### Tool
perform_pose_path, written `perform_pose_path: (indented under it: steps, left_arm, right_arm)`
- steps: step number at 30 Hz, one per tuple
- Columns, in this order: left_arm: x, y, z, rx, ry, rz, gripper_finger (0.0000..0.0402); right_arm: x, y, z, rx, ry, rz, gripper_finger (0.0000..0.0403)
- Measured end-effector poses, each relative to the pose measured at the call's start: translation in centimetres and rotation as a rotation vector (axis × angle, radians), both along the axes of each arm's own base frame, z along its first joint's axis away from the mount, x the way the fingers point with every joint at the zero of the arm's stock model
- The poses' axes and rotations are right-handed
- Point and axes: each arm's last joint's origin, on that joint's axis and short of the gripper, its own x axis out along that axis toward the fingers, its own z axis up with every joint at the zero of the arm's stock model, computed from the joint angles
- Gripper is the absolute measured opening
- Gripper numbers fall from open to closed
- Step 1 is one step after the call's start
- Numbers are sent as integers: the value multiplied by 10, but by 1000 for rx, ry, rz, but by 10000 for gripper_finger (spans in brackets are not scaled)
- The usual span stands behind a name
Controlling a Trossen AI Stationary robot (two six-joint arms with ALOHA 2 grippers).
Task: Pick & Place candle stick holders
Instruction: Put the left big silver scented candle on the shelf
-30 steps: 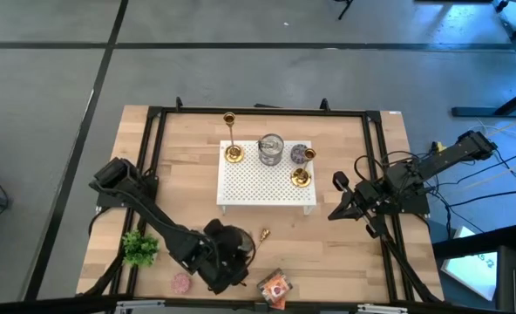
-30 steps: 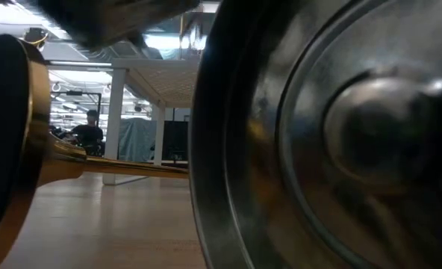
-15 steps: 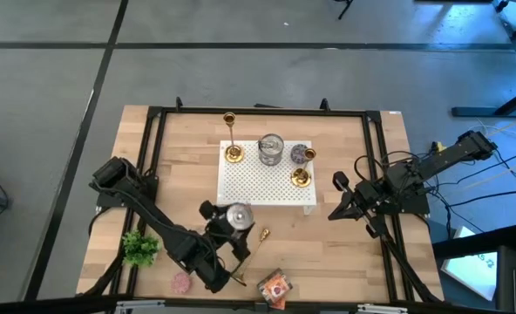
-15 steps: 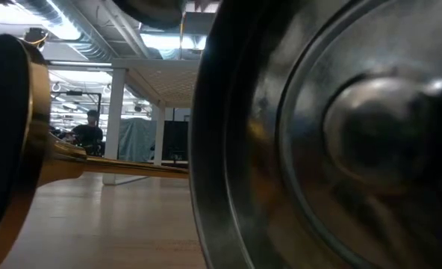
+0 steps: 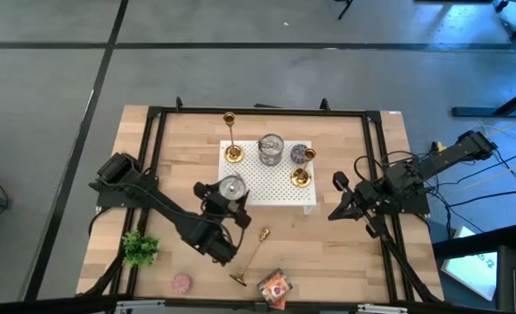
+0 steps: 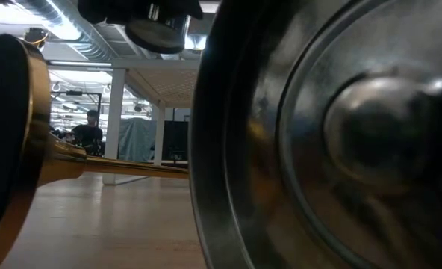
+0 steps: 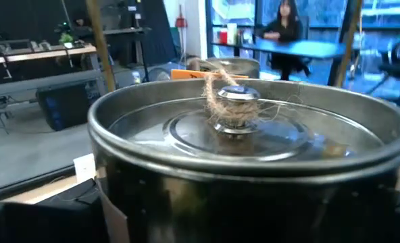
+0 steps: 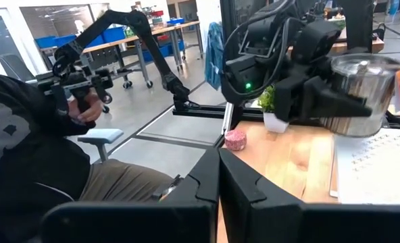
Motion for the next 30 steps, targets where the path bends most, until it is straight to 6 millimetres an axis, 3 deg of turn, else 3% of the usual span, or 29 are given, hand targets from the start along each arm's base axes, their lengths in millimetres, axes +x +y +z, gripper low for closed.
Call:
perform_pose_path:
  steps: [9,22,30]
  left_arm:
    - [0,8,-2,55,-31,20,344]
    - [-16,32,-44,29,-112,68,344]
    - [-15,32,-44,26,-95,72,355]
  right_arm:
    - [0,0,0,2,-4,0,5]
    - [0,0,1,-12,-19,0,5]
    - [0,0,1,-12,-19,0,5]
